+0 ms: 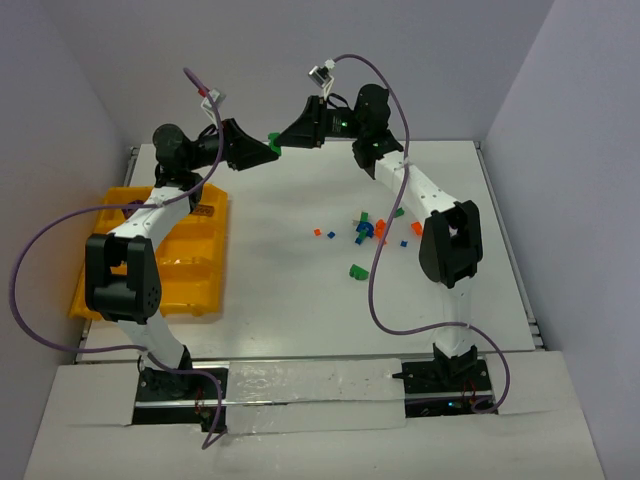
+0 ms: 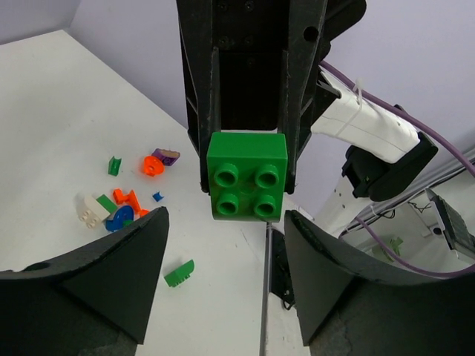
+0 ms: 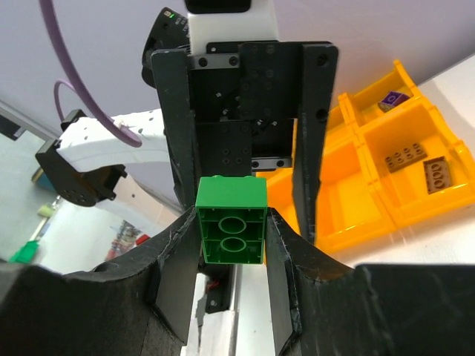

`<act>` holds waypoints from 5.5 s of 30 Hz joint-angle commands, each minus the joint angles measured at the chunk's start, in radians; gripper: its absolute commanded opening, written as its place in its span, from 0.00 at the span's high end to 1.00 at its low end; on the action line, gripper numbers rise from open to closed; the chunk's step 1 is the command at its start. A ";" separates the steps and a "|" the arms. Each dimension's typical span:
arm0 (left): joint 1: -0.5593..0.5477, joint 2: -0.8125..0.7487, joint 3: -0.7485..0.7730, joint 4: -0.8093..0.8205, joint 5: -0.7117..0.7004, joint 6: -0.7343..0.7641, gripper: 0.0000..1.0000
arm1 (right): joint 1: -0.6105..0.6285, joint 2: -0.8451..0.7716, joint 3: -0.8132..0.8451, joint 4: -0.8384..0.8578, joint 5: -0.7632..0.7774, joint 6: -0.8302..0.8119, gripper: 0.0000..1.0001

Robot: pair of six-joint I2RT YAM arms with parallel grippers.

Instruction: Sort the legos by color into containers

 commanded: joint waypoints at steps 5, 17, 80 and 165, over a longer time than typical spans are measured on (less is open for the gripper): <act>-0.007 -0.030 0.047 0.124 0.036 -0.042 0.34 | 0.011 -0.030 0.075 -0.077 0.018 -0.109 1.00; -0.009 -0.022 0.063 0.151 0.046 -0.069 0.33 | 0.011 -0.025 0.081 -0.080 0.016 -0.114 1.00; 0.744 -0.118 0.140 -1.599 -0.797 1.236 1.00 | -0.281 -0.449 -0.330 -1.095 0.487 -1.218 0.00; 0.263 -0.354 -0.049 -1.038 -0.037 0.955 0.33 | 0.041 -0.292 -0.322 -1.199 0.104 -1.529 1.00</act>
